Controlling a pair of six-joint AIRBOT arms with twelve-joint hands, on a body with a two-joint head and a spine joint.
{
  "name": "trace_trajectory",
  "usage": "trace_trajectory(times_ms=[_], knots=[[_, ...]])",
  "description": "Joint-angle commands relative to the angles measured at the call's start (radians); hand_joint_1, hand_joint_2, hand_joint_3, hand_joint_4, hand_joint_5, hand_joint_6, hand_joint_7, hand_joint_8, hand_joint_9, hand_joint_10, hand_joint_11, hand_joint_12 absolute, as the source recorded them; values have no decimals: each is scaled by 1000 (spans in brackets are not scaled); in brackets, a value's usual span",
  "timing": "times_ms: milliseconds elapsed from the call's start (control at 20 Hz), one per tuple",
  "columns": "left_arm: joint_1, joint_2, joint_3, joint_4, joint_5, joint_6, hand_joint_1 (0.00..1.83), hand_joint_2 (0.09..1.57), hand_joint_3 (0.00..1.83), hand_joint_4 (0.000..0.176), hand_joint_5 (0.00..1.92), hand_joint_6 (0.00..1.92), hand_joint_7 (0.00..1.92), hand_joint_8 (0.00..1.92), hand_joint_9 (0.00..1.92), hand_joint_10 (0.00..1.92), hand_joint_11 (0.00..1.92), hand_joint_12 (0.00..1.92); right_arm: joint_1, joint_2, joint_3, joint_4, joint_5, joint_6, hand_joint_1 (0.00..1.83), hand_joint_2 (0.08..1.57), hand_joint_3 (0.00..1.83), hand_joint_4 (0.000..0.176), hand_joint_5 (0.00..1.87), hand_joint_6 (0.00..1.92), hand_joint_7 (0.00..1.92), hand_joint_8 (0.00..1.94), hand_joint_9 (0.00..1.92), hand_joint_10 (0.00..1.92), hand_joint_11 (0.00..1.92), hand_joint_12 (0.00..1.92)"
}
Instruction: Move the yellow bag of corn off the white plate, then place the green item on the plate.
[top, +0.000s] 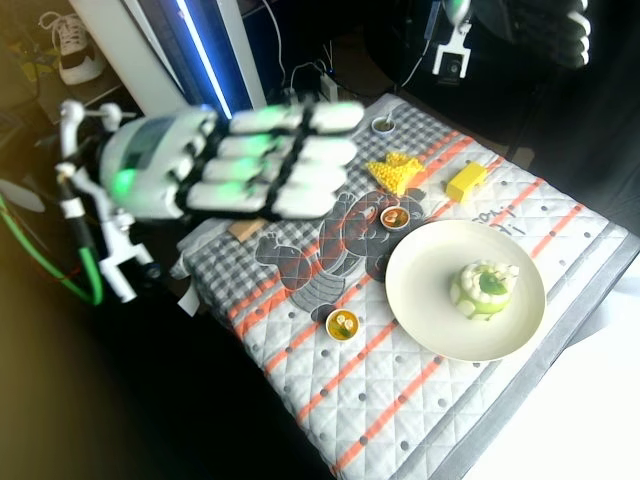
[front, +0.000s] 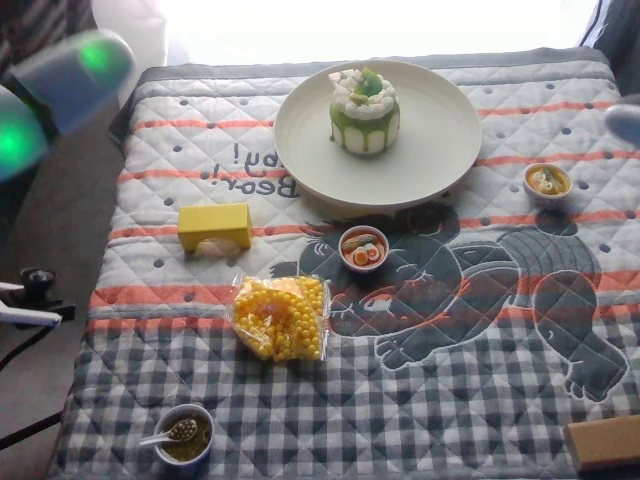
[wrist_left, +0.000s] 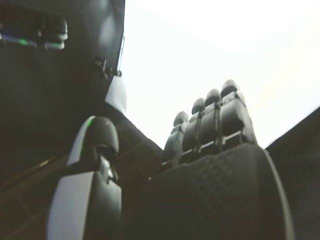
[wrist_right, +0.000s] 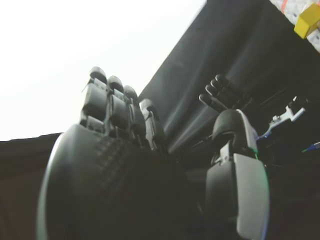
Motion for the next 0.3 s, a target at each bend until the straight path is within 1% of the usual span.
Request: trace_trajectory(times_ms=[0,50,100,150,200,250], knots=[[-1,14,4,16,-148,-19,254,1141,0,176,0,0,0,0,0,0,0,0,10,8,0,-1,151,-1,452,1146,0,100,0,0,0,0,0,0,0,0],[3,23,3,20,-161,-29,221,1137,0,176,0,0,0,0,0,0,0,0,10,11,0,-1,162,-10,473,1143,0,112,0,0,0,0,0,0,0,0],[4,28,2,21,-177,-30,216,1135,0,176,0,0,0,0,0,0,0,0,10,12,-1,-1,177,-13,491,1143,0,76,0,0,0,0,0,0,0,0],[5,30,-1,20,-203,-30,208,1132,0,165,0,0,0,0,0,0,0,0,10,14,-4,-1,193,-13,458,1134,0,76,0,0,0,0,0,0,0,0],[7,31,-4,18,-230,-34,169,1118,0,160,0,0,0,0,0,0,0,0,10,18,-9,0,204,-13,402,1115,0,45,0,0,0,0,0,0,0,0],[10,31,-5,24,-242,-45,135,1112,0,173,0,0,0,0,0,0,0,0,7,20,-13,0,213,-11,399,1105,0,42,0,0,0,0,0,0,0,0]])
